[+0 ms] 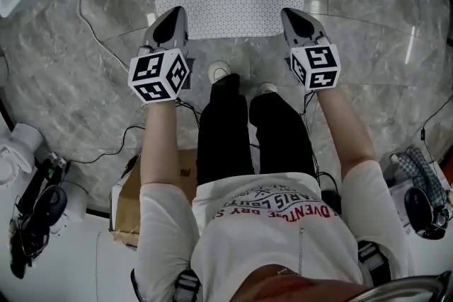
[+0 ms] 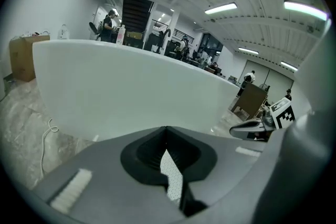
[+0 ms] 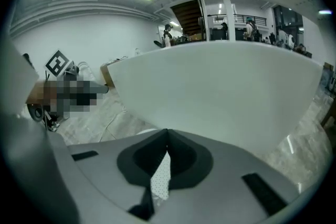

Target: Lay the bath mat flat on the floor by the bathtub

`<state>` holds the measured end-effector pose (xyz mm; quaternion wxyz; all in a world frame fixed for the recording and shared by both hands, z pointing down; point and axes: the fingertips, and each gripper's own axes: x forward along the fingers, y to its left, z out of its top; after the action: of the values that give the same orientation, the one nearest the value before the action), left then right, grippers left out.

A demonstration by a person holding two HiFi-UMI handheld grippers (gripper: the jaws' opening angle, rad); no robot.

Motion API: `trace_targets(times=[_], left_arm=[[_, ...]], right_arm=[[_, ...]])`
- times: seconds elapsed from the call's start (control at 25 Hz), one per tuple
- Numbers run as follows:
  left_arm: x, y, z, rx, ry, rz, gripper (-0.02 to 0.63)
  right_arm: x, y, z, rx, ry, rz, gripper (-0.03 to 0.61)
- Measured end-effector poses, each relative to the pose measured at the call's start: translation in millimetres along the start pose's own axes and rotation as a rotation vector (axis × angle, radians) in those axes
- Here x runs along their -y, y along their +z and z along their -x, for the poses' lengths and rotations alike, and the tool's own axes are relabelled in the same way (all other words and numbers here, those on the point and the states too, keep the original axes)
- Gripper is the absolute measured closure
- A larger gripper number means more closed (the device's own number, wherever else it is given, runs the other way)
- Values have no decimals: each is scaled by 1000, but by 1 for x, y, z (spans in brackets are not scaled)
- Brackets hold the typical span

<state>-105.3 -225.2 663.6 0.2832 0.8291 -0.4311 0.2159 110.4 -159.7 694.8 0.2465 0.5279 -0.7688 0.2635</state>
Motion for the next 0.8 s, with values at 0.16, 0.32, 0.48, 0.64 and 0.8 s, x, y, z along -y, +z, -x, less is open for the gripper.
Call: trace_targets(times=[0.16,0.32,0.48,0.64,0.8], left_arm=[[34,59,52,21,-4,-22,602],[76,111,103,53,-91,15,603],[114,162,162,95,-141,-9,603],[148,232,212,189,-186,-62,601],[172,301,265,298,-205,-92,601]], right_arm=[[-21,60,60,24,-2,15,569],[-43,128,120,74,4,20,568],[-67,192,181,125,-5,32,568],[-75,263,233,234,-26,68,569],[-83,329,286,334,-45,108,568]])
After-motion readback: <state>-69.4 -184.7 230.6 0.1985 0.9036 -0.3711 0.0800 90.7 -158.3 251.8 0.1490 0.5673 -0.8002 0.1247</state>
